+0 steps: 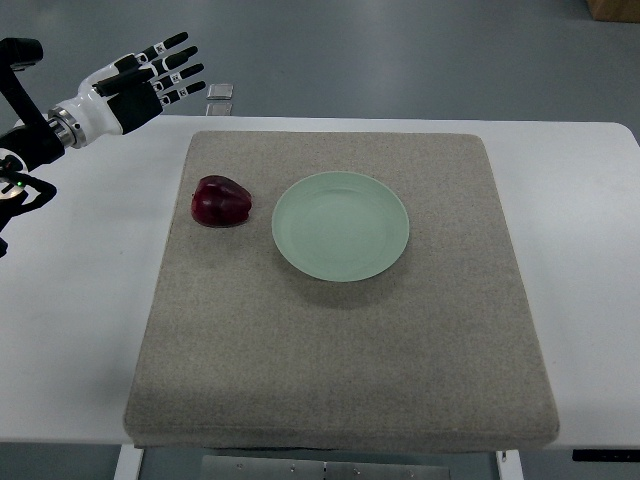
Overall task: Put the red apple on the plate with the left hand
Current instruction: 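Move the open left hand forward above the mat toward the red apple, then lower the left hand over the red apple and close fingers around it, then carry the apple with the left hand onto the pale green plate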
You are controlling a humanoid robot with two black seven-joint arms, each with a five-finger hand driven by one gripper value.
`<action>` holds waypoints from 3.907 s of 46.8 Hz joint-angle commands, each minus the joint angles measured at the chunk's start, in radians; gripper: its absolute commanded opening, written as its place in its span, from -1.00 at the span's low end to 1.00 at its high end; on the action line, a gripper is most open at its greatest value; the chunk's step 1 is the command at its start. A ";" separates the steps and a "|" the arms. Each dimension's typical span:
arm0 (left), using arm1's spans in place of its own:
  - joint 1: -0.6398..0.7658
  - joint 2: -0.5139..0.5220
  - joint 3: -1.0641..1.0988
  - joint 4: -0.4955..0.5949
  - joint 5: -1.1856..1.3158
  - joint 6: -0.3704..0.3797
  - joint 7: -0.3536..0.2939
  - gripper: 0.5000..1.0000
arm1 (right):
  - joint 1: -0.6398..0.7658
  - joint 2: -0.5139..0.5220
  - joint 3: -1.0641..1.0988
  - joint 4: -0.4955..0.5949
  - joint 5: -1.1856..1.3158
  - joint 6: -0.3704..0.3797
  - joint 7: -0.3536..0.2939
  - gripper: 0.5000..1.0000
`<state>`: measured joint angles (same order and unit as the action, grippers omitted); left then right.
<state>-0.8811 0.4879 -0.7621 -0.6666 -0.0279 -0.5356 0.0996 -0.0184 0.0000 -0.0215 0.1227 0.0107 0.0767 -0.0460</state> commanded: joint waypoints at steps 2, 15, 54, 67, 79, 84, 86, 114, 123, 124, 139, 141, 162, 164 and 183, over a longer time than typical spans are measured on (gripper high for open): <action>-0.001 0.000 0.000 -0.001 -0.001 -0.001 -0.003 0.99 | 0.000 0.000 0.000 0.000 0.000 0.000 0.000 0.72; -0.015 0.005 -0.017 0.024 -0.003 -0.009 -0.009 0.99 | 0.000 0.000 0.000 0.000 0.000 -0.001 0.000 0.72; -0.072 0.209 -0.055 -0.255 1.031 -0.075 -0.116 0.99 | 0.000 0.000 0.000 0.000 0.000 0.000 0.000 0.71; -0.062 0.252 0.021 -0.436 1.232 -0.075 -0.127 0.99 | 0.000 0.000 0.000 0.000 0.000 0.000 0.000 0.71; -0.067 0.238 0.057 -0.441 1.344 -0.075 -0.129 0.99 | 0.000 0.000 0.000 0.000 0.000 0.000 0.000 0.71; -0.068 0.212 0.058 -0.441 1.427 -0.075 -0.130 0.99 | 0.000 0.000 0.000 0.000 0.000 0.000 0.000 0.71; -0.068 0.198 0.058 -0.441 1.460 -0.075 -0.130 0.99 | 0.000 0.000 0.000 0.000 0.000 0.000 0.000 0.71; -0.061 0.126 0.138 -0.432 1.560 -0.075 -0.130 0.96 | 0.000 0.000 0.000 0.000 0.000 0.000 0.000 0.71; -0.059 0.112 0.138 -0.430 1.562 -0.075 -0.130 0.93 | 0.000 0.000 0.000 0.000 0.000 0.000 0.000 0.71; -0.059 0.110 0.138 -0.430 1.562 -0.075 -0.130 0.93 | 0.000 0.000 0.000 0.000 0.000 0.000 0.000 0.72; -0.056 0.097 0.164 -0.415 1.603 -0.075 -0.130 0.59 | 0.000 0.000 0.000 0.000 0.000 0.000 0.000 0.71; -0.056 0.090 0.164 -0.415 1.608 -0.075 -0.130 0.58 | 0.000 0.000 0.000 0.000 0.000 0.000 0.000 0.71; -0.070 0.083 0.158 -0.407 1.605 -0.075 -0.132 -0.59 | 0.000 0.000 0.000 0.000 0.000 0.000 0.000 0.71; -0.072 0.084 0.150 -0.407 1.603 -0.075 -0.133 -0.66 | 0.000 0.000 0.000 0.000 0.000 0.000 0.000 0.72; -0.177 -0.017 0.132 -0.424 1.570 -0.064 -0.244 -1.00 | 0.000 0.000 0.000 0.000 0.000 0.000 0.000 0.71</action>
<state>-1.0613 0.5341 -0.6356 -1.0905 1.5459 -0.5966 -0.1414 -0.0183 0.0000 -0.0215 0.1227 0.0107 0.0767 -0.0461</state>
